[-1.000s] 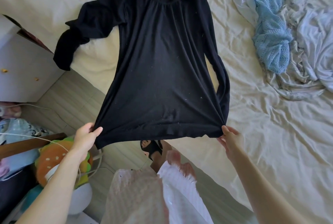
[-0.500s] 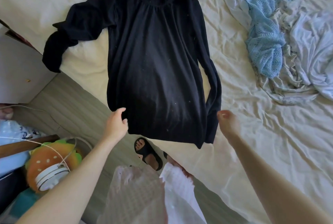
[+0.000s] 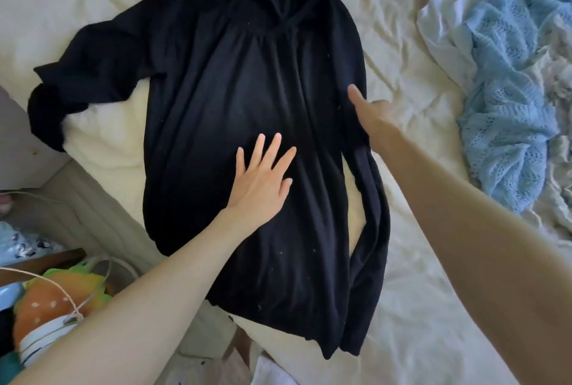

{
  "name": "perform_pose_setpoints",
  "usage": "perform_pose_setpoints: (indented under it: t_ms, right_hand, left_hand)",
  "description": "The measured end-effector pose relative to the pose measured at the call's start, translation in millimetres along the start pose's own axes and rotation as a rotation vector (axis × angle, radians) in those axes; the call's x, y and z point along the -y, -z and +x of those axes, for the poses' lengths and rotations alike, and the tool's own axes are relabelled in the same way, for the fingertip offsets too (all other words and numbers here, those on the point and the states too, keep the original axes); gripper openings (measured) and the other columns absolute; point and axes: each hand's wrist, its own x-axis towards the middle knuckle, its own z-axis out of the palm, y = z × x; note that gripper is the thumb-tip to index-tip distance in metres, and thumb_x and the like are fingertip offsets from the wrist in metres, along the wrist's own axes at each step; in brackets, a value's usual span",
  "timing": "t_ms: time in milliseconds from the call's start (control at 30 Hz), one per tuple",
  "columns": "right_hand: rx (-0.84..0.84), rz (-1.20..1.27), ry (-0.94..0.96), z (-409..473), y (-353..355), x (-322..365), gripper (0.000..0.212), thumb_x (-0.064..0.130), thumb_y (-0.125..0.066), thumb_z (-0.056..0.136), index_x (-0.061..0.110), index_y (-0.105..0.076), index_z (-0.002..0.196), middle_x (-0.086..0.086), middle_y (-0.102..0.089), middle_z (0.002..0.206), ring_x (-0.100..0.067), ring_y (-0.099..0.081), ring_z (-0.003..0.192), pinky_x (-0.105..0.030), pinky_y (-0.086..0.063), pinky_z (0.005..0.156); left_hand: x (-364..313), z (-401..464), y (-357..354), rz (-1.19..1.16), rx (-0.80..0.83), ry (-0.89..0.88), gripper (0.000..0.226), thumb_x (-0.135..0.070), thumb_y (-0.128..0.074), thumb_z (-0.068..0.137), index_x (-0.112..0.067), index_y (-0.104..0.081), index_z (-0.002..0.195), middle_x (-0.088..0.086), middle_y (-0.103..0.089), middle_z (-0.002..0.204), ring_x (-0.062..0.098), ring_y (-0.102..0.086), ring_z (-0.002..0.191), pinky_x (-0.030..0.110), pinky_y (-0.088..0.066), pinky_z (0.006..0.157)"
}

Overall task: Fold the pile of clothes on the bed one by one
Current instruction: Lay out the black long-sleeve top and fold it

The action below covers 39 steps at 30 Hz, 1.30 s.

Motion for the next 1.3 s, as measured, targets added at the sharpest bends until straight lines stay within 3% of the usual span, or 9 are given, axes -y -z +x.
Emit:
perform_pose_setpoints:
  t_ms: [133, 300, 400, 500, 567, 667, 800, 1167, 1300]
  right_hand:
    - [0.054, 0.371, -0.099, 29, 24, 21, 0.018, 0.021, -0.066, 0.088, 0.008, -0.06, 0.098, -0.008, -0.067, 0.102, -0.024, -0.066, 0.086, -0.039, -0.056, 0.08]
    - [-0.209, 0.35, 0.045, 64, 84, 50, 0.012, 0.018, -0.069, 0.082, 0.02, -0.061, 0.073, -0.001, -0.065, 0.084, -0.021, -0.065, 0.09, -0.041, -0.055, 0.087]
    - [-0.263, 0.233, 0.103, 80, 93, 60, 0.005, 0.019, -0.068, 0.083, 0.018, -0.067, 0.087, 0.002, -0.066, 0.085, -0.016, -0.064, 0.084, -0.027, -0.054, 0.079]
    - [-0.312, -0.056, 0.182, 77, 81, 50, 0.027, 0.021, -0.055, 0.089, 0.014, -0.064, 0.114, -0.003, -0.063, 0.104, -0.021, -0.059, 0.106, -0.019, -0.044, 0.078]
    - [-0.332, -0.303, 0.279, 61, 70, 34, 0.04, 0.029, -0.049, 0.093, 0.016, -0.05, 0.13, -0.005, -0.051, 0.13, -0.023, -0.045, 0.124, -0.034, -0.037, 0.1]
    - [-0.31, -0.592, 0.562, 22, 48, 10, 0.047, 0.033, -0.044, 0.096, 0.016, -0.04, 0.14, -0.007, -0.037, 0.145, -0.027, -0.029, 0.135, -0.046, -0.022, 0.109]
    - [-0.222, -0.867, 0.761, -24, 14, -9, 0.051, 0.034, -0.042, 0.099, 0.015, -0.034, 0.146, -0.011, -0.021, 0.156, -0.028, -0.01, 0.146, -0.053, 0.001, 0.115]
    - [-0.009, -1.007, 0.822, -86, -123, 39, 0.058, 0.046, -0.028, 0.099, 0.023, -0.018, 0.151, -0.006, -0.013, 0.159, -0.025, -0.004, 0.147, -0.055, -0.002, 0.115]
    - [0.031, -0.997, 0.855, -97, -181, 62, 0.059, 0.048, -0.029, 0.099, 0.026, -0.016, 0.151, -0.006, -0.01, 0.16, -0.027, -0.001, 0.147, -0.059, 0.0, 0.113]
  left_hand:
    - [-11, 20, 2, 0.085, -0.02, -0.043, 0.059, -0.039, -0.036, 0.099, -0.025, -0.011, 0.151, 0.005, 0.004, 0.16, 0.03, 0.01, 0.146, 0.059, 0.002, 0.112]
    - [-23, 41, 5, 0.107, 0.006, -0.116, 0.059, -0.042, -0.037, 0.097, -0.027, -0.015, 0.151, 0.005, 0.003, 0.16, 0.032, 0.01, 0.145, 0.062, 0.005, 0.11]
    - [-31, 51, 0, 0.13, 0.048, -0.142, 0.059, -0.043, -0.036, 0.097, -0.029, -0.013, 0.151, 0.005, 0.007, 0.16, 0.032, 0.013, 0.145, 0.064, 0.006, 0.109]
    - [-35, 55, -1, 0.131, 0.093, -0.125, 0.057, -0.042, -0.035, 0.098, -0.03, -0.015, 0.15, 0.006, 0.007, 0.159, 0.033, 0.014, 0.144, 0.064, 0.006, 0.109]
    - [-35, 53, 5, 0.047, 0.051, -0.124, 0.051, -0.035, -0.037, 0.099, -0.027, -0.025, 0.148, 0.006, -0.004, 0.16, 0.031, 0.005, 0.146, 0.061, 0.001, 0.111]
    - [-24, 40, 21, -0.202, -0.11, -0.079, 0.041, -0.016, -0.047, 0.097, -0.015, -0.046, 0.138, 0.008, -0.031, 0.152, 0.027, -0.017, 0.145, 0.054, -0.011, 0.116]
    - [29, 22, 47, -0.31, -0.272, 0.104, 0.035, -0.005, -0.046, 0.096, -0.008, -0.053, 0.13, 0.008, -0.039, 0.146, 0.025, -0.023, 0.143, 0.048, -0.014, 0.117]
    - [249, 66, 132, -0.076, -0.354, 0.425, 0.053, -0.024, -0.045, 0.098, -0.004, -0.03, 0.144, 0.021, -0.029, 0.15, 0.037, -0.025, 0.138, 0.054, -0.023, 0.11]
    - [295, 85, 140, -0.22, -0.274, 0.638, 0.04, -0.03, -0.049, 0.096, -0.009, -0.047, 0.13, 0.013, -0.055, 0.128, 0.035, -0.049, 0.117, 0.042, -0.032, 0.096]
